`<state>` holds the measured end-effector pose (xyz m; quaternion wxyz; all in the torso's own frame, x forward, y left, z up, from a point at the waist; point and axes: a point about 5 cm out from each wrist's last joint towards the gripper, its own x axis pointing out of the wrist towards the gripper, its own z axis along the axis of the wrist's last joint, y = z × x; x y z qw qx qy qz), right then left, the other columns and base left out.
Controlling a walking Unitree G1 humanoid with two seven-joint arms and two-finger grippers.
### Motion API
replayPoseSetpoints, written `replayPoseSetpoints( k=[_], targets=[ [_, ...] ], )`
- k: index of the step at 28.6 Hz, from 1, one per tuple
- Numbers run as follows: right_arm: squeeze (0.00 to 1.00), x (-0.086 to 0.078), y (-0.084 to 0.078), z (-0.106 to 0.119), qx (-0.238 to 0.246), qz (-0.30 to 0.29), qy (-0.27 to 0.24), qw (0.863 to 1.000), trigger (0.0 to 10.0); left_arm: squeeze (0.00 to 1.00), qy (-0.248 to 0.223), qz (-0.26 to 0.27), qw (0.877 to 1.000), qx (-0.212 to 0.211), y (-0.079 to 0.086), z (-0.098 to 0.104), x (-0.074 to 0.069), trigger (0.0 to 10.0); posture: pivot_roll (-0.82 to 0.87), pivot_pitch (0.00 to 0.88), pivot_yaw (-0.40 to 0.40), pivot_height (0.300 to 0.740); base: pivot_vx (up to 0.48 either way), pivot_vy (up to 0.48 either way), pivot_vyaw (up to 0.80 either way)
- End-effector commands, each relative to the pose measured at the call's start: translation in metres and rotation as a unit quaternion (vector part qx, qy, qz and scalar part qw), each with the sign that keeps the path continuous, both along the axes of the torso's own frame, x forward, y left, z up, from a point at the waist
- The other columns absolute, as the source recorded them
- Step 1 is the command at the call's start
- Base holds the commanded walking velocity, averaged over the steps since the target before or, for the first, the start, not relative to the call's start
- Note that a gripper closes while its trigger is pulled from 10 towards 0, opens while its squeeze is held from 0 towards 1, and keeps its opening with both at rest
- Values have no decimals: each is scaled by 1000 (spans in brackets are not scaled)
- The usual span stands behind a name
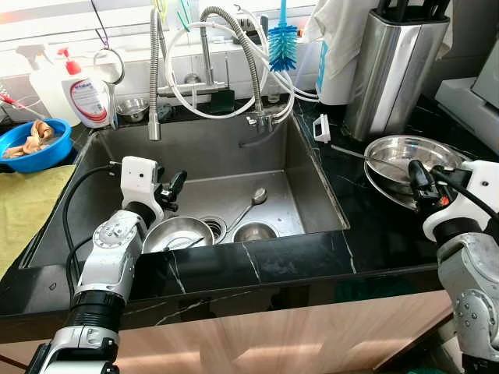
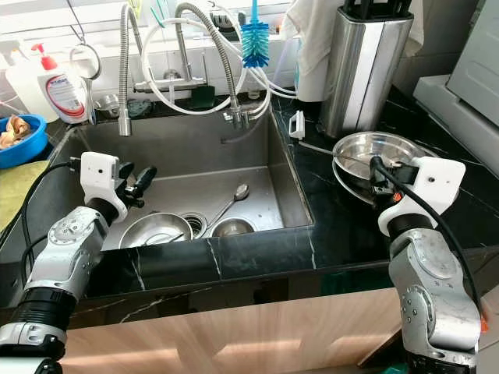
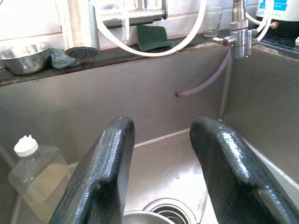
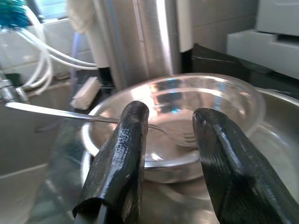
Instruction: Kitchen organization
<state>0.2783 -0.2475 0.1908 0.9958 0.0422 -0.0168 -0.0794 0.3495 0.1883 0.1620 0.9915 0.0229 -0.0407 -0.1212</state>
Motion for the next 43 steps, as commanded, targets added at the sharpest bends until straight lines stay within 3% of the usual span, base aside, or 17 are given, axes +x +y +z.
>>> replayPoseSetpoints(
  k=[1,15,26,30,35,41,42,43],
  targets=[
    [0,-1,-4,-7,3,-14,20,1000,10000,0,-3,-3,1000,9,2,3,-1,10000,-71,0,61,740,0,0,0],
    [0,-2,-13,-3,-2,-40,15,999,10000,0,-5,-5,1000,6,1,5,-1,10000,-73,0,64,740,0,0,0],
    [0,-4,-30,6,-10,-82,2,997,10000,0,-8,-5,1000,1,1,6,0,10000,-74,0,66,740,0,0,0],
    [0,-8,-44,7,-9,-120,0,993,10000,0,-7,-5,1000,2,1,5,0,10000,-75,0,66,740,0,0,0],
    [0,-5,-33,18,-5,-80,-38,996,10000,0,-7,-4,1000,2,1,6,0,10000,-75,0,67,740,0,0,0],
    [0,-5,-33,18,-5,-80,-38,996,10000,0,-7,-4,1000,2,1,6,0,10000,-75,0,67,740,0,0,0],
    [0,-1,-4,21,-2,14,-50,999,10000,0,-6,-4,1000,3,2,5,0,10000,-72,0,67,740,0,0,0],
    [0,-1,4,22,0,42,-53,998,10000,0,-6,-3,1000,3,2,5,0,10000,-72,0,67,740,0,0,0]
  ],
)
